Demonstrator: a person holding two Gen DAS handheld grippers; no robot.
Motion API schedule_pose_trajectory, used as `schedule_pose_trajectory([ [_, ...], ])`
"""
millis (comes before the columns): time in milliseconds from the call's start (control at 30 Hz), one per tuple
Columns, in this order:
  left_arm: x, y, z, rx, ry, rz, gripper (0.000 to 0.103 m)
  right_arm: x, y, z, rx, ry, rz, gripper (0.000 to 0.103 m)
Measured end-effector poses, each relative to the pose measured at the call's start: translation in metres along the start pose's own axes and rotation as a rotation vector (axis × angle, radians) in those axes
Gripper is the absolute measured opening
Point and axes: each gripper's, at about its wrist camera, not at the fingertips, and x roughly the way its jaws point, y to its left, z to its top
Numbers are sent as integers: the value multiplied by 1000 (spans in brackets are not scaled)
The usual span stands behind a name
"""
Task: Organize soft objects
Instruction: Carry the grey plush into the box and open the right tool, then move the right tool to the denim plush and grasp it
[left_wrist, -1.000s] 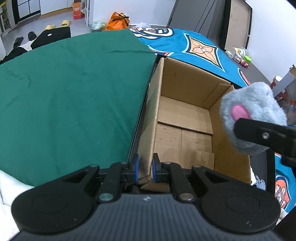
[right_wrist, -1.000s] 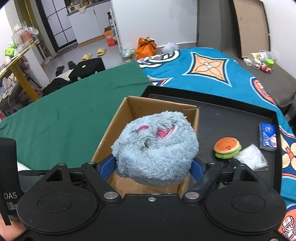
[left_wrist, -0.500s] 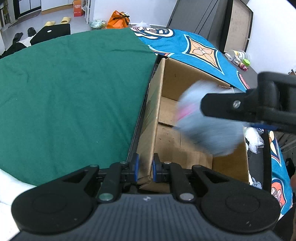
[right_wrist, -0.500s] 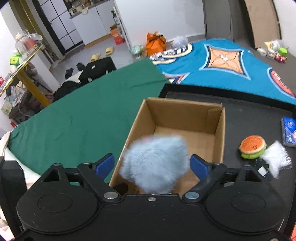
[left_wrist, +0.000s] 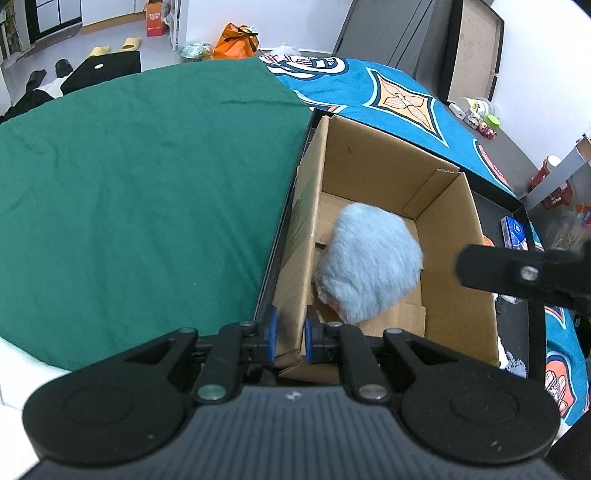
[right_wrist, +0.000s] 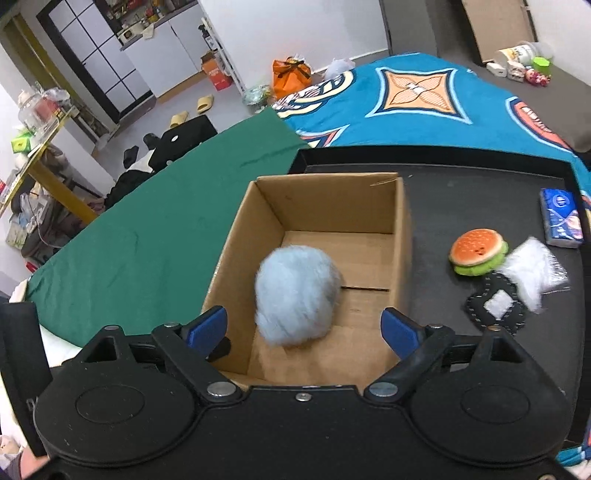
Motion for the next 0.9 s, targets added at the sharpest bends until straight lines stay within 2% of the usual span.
schedule_pose_trajectory([
  [133,-1,-2,-1,12,0,18,12,-15,-14,-5,10,-26,-7,90],
  [233,-2,-4,-1,12,5,34,20,-27,-26,-7,19,-53,-18,90],
  [300,-2,-6,-1,17,3,51,28,-36,-36,-9,23,-70,-30,90],
  [367,-3,-9,-1,27,2,69,42,-42,-46,-13,28,-83,-44,90],
  [633,-9,-25,-6,95,-32,138,71,-51,-91,-36,108,-83,-92,90],
  [900,-15,-38,-9,146,-65,198,78,-50,-133,-63,192,-47,-125,90],
])
